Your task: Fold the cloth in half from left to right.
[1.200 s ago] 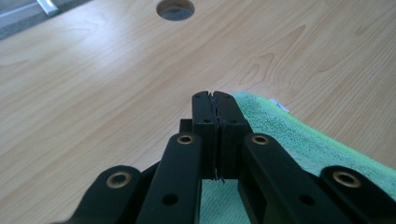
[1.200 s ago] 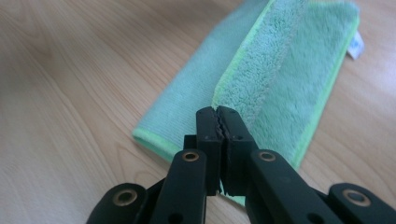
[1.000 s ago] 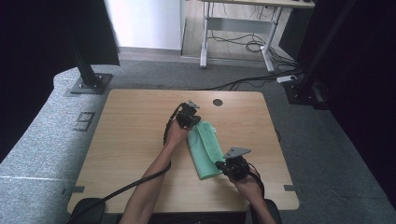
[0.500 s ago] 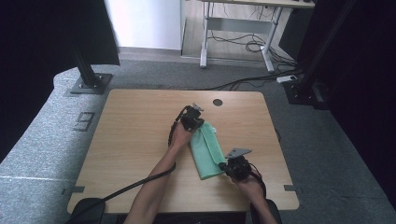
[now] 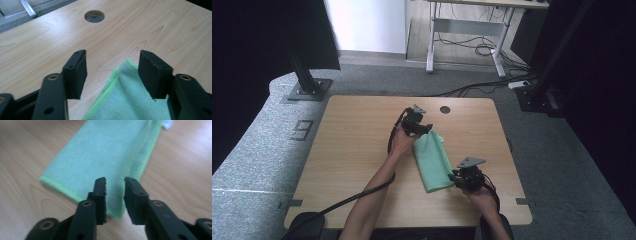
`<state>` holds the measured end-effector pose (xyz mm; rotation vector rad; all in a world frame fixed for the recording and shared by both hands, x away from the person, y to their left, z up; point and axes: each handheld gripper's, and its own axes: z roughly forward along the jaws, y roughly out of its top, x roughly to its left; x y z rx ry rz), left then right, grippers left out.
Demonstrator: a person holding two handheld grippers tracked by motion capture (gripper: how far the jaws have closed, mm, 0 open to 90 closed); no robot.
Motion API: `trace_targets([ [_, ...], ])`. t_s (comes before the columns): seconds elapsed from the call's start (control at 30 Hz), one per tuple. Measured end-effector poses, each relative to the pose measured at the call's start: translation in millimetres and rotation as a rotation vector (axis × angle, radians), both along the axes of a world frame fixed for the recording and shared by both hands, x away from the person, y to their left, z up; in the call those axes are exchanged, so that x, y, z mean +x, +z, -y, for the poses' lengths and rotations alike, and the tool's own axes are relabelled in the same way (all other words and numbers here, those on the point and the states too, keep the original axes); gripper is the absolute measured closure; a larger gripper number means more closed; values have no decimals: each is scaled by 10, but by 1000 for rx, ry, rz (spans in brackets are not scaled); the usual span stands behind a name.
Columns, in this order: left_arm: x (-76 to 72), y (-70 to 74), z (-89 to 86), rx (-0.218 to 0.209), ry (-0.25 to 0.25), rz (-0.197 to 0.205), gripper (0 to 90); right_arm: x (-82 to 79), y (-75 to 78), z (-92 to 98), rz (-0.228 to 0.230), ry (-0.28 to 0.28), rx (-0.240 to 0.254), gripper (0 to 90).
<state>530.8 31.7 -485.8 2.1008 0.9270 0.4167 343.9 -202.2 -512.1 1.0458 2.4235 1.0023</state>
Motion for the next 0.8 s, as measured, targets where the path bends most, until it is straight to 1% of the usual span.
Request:
trace_targets([
  [0.03, -19, 8, -8, 5, -9, -7, 374, 2, 21, 18, 9, -5, 0, 664],
  [0.07, -44, 9, -16, 9, -17, -5, 341, 16, 67, 58, 30, -23, 9, 617],
  [0.1, -67, 8, -23, 10, -24, -5, 317, 25, 83, 71, 37, -31, 12, 591],
  [0.13, -130, -7, -40, 16, -43, -18, 295, 42, 103, 86, 45, -39, 13, 569],
  [0.17, -130, -7, -40, 16, -43, -18, 282, 42, 103, 86, 45, -39, 13, 569],
  [0.2, -164, -22, -48, 22, -53, -19, 255, 86, 125, 100, 55, -49, 9, 510],
  [0.23, -200, -45, -49, 27, -58, -26, 255, 86, 125, 100, 55, -49, 9, 510],
  [0.27, -241, -78, -52, 34, -68, -38, 225, 111, 126, 99, 58, -51, 6, 500],
  [0.3, -284, -114, -55, 48, -77, -43, 206, 146, 115, 91, 57, -46, 2, 470],
  [0.33, -318, -143, -59, 63, -78, -42, 181, 213, 64, 72, 45, -42, -6, 445],
  [0.37, -333, -160, -63, 66, -81, -42, 181, 213, 64, 72, 45, -42, -6, 445],
  [0.4, -375, -210, -75, 76, -84, -51, 177, 227, 48, 68, 40, -40, -8, 438],
  [0.43, -396, -235, -82, 83, -82, -56, 168, 261, -4, 58, 26, -37, -22, 422],
  [0.57, -496, -372, -144, 100, -75, -71, 162, 305, -143, 78, -5, -43, -62, 413],
  [0.6, -518, -396, -159, 99, -69, -74, 161, 310, -177, 96, -17, -44, -67, 412],
  [0.7, -588, -430, -200, 89, -60, -79, 158, 321, -225, 139, -32, -55, -73, 400],
  [0.8, -687, -441, -229, 80, -59, -78, 151, 333, -255, 167, -42, -62, -52, 390],
])
